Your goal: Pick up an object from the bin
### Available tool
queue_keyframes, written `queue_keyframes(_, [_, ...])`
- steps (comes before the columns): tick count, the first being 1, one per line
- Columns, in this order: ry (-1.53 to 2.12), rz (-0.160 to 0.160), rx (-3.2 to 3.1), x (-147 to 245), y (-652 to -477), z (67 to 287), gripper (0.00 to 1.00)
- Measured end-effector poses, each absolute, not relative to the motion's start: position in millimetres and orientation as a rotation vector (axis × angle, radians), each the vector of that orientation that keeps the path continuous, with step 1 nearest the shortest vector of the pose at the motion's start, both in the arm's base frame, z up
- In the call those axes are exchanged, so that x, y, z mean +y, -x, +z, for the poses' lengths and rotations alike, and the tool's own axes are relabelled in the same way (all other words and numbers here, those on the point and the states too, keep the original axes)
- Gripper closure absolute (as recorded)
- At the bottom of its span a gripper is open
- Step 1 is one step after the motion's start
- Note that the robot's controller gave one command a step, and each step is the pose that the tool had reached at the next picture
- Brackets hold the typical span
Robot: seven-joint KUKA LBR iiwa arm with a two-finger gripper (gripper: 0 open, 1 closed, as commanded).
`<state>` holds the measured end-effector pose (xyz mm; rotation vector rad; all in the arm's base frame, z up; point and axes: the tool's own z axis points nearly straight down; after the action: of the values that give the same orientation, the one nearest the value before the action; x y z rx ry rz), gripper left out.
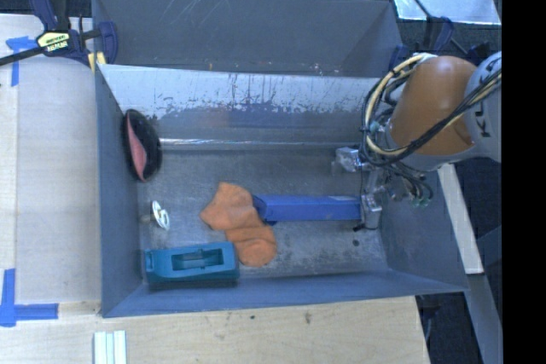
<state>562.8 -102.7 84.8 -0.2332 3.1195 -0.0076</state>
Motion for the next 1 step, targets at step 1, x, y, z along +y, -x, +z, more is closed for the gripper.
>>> queue_keyframes(1, [0.094, -0.001, 3.138, -63.7, -578.2, 68.9, 0.00])
